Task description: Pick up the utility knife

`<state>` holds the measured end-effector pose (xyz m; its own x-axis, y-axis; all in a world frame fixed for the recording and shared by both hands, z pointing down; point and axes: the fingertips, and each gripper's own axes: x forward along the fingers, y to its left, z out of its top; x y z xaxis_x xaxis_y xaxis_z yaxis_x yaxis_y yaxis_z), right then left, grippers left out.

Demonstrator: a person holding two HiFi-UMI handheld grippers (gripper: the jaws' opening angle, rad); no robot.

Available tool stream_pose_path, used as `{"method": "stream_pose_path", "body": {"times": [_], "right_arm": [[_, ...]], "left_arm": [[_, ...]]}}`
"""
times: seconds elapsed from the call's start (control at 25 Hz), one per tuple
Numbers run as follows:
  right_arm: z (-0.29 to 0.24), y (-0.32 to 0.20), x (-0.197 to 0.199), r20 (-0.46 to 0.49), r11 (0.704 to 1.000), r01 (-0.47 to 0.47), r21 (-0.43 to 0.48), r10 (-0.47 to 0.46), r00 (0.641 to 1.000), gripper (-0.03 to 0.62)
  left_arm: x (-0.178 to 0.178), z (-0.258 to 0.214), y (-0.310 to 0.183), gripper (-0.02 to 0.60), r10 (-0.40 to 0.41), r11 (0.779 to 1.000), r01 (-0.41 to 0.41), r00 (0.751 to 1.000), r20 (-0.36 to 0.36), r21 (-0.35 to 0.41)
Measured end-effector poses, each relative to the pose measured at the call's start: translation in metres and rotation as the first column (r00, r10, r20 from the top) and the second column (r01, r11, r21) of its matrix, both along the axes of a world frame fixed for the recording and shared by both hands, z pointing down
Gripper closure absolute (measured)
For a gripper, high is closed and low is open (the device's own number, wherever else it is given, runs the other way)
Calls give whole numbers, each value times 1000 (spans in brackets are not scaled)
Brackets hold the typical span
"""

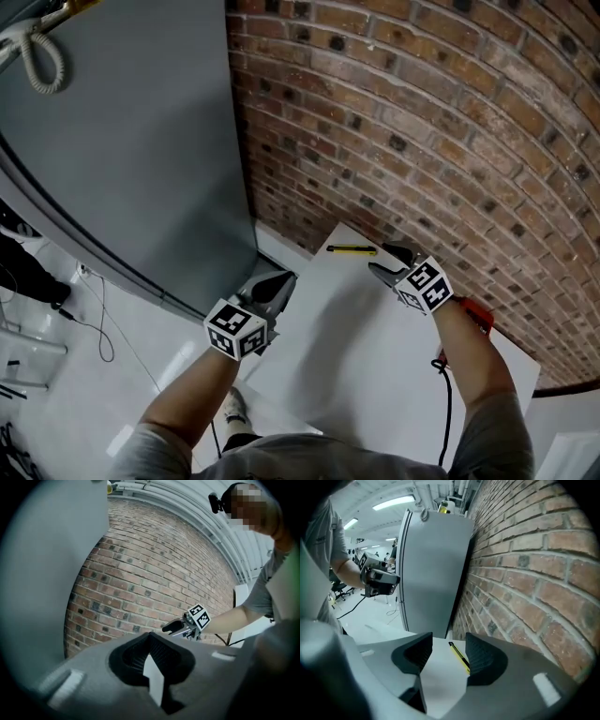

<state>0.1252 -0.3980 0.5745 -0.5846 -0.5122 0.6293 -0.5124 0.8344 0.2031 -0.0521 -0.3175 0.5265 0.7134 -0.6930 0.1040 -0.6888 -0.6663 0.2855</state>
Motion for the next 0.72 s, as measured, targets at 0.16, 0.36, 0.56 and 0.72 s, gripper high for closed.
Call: {"method": "stream_pose_path", "body": {"times": [0.16,0.36,0.56,0.72], "right_arm": [[46,-24,-9,-101,997,62,-50,-67,993,361],[107,-57,-12,-216,985,106,-133,-134,967,353],[156,-85,-8,-309,972,128,-199,-187,932,345],[189,-101,-10,-353,958,162,-234,-240,904,342]], "left_arm": [[-2,21,-19,584,5,1000,-5,1000,3,-6],[-7,45,-42,584,7,1000,-7,1000,-4,-10],[-5,69,-60,584,23,1000,-24,1000,-8,-11],[0,85,-72,584,53,999,-53,999,-11,-11]]}}
